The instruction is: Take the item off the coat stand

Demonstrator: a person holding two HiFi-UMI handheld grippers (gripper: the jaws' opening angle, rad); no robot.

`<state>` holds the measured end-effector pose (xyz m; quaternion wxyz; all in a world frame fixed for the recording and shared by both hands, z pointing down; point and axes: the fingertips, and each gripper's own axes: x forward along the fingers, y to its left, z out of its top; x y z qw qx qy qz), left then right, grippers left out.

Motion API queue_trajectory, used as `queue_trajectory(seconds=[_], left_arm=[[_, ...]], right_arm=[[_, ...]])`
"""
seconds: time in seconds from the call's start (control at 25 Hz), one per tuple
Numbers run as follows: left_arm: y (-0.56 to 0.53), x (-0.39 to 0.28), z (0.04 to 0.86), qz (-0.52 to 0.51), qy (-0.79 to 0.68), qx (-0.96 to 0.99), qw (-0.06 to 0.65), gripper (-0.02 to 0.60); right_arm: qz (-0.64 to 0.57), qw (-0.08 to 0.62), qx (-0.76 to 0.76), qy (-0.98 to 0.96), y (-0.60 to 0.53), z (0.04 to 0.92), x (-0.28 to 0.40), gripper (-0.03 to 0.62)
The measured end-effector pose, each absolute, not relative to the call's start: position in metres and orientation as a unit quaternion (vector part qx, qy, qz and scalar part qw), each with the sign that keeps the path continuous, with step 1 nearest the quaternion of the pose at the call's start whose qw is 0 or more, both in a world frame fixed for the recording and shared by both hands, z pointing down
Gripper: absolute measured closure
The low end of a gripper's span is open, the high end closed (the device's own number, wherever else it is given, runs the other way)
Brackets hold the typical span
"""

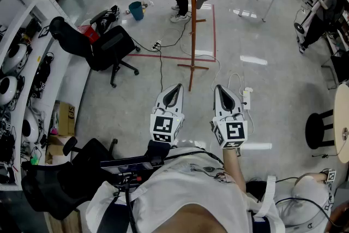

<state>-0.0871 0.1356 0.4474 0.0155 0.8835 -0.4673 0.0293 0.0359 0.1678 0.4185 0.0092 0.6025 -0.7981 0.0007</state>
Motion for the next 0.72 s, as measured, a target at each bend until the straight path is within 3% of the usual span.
queue_trajectory(seconds=[0.72], left_arm=[[0.149,-0.058,0.466,0.045,-0.489,0.871,0.024,0.580]], right_arm=[[0.003,0.014,0.587,-0.809,0.179,0.434,0.059,0.589]])
